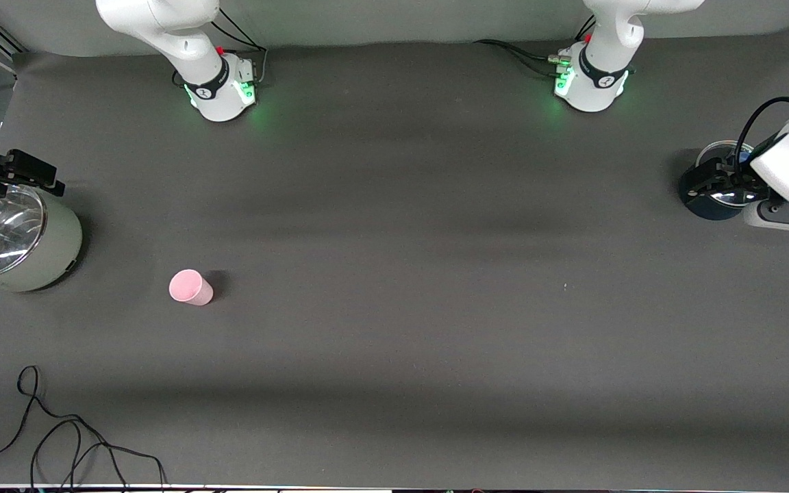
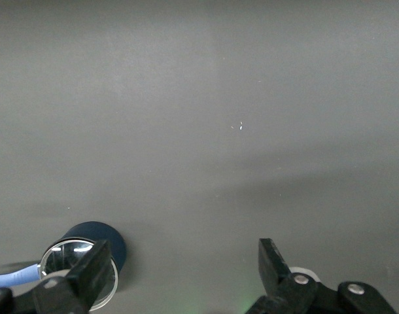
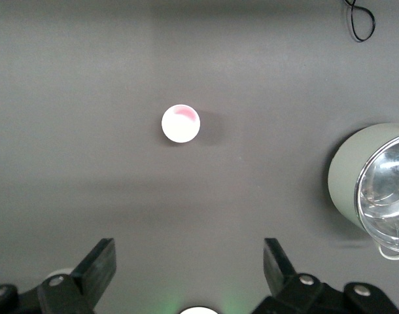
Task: Transfer pink cup from left to right arm
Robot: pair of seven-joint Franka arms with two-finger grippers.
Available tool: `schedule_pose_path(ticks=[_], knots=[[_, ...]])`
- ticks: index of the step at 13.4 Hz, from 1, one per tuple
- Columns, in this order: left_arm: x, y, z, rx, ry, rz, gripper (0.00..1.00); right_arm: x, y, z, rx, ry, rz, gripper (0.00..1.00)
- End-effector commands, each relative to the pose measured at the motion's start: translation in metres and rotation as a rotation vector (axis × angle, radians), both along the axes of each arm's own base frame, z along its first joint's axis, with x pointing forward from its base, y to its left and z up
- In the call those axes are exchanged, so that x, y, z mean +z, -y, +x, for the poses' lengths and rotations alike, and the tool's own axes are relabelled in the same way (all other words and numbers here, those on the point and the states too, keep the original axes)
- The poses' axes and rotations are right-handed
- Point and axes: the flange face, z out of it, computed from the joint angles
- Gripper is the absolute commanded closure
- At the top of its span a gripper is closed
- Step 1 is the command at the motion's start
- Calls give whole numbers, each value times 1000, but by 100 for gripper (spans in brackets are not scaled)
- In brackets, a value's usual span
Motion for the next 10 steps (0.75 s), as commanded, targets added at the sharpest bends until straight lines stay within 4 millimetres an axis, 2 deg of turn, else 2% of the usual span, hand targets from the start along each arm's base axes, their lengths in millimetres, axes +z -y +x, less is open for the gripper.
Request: schedule_pose_path(ticks=[1,6,10], knots=[[3,3,-1,21,6,-16,0,5,2,5,-7,-6,-17,0],[-1,5,2,21,-7,-37,0,22,10,16,-30,39,-20,0],[2,6,3,14,-2,-31,0,19,11,20,-29,29,-11,0]])
